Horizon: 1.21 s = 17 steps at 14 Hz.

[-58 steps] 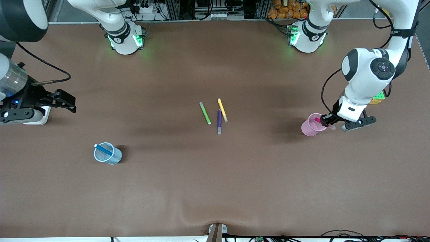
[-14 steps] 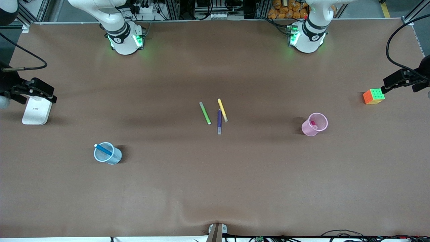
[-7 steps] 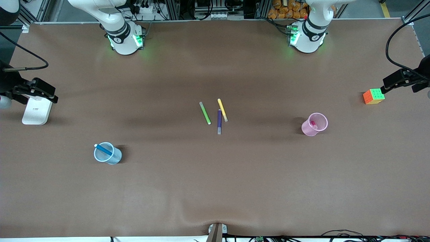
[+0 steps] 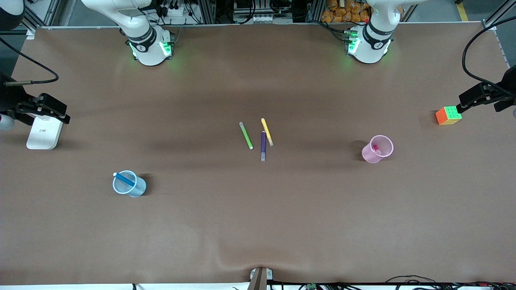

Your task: Place pink and blue markers in matching cups

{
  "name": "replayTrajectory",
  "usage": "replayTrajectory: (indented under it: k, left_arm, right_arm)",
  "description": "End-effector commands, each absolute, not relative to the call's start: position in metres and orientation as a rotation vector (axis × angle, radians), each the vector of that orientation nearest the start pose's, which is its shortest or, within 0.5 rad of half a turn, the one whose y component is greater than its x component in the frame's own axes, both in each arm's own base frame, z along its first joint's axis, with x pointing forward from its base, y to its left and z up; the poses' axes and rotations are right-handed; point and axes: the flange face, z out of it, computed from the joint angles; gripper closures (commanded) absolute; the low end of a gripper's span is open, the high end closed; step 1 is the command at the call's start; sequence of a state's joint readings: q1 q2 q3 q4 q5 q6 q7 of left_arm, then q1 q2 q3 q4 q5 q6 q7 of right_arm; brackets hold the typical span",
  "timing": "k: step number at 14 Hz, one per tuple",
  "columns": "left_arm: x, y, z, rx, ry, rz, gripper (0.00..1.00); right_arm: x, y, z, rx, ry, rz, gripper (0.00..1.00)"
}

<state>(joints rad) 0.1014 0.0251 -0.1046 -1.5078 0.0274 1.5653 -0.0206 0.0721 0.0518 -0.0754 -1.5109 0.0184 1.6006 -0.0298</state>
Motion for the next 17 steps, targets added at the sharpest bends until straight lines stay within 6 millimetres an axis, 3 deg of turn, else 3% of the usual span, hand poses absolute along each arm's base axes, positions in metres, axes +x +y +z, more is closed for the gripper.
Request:
replayTrajectory:
  k: [1,4,11,17]
  left_arm:
    - [0.557,-0.012,0.651,-3.117,0.001,-0.080,0.00]
    - [0.546,-0.031,0.654,-3.106,0.043,-0.077,0.00]
    - [0.532,-0.029,0.662,-3.104,0.036,-0.024,0.00]
    - [0.537,-0.030,0.659,-3.105,0.027,-0.015,0.00]
  right_arm:
    - [0.568,0.003,0.632,-3.108,-0.043,-0.080,0.00]
    - [0.568,0.002,0.632,-3.108,-0.042,-0.077,0.00]
    - [0.568,0.000,0.632,-3.108,-0.038,-0.077,0.00]
    - [0.567,-0.007,0.632,-3.107,-0.021,-0.075,0.00]
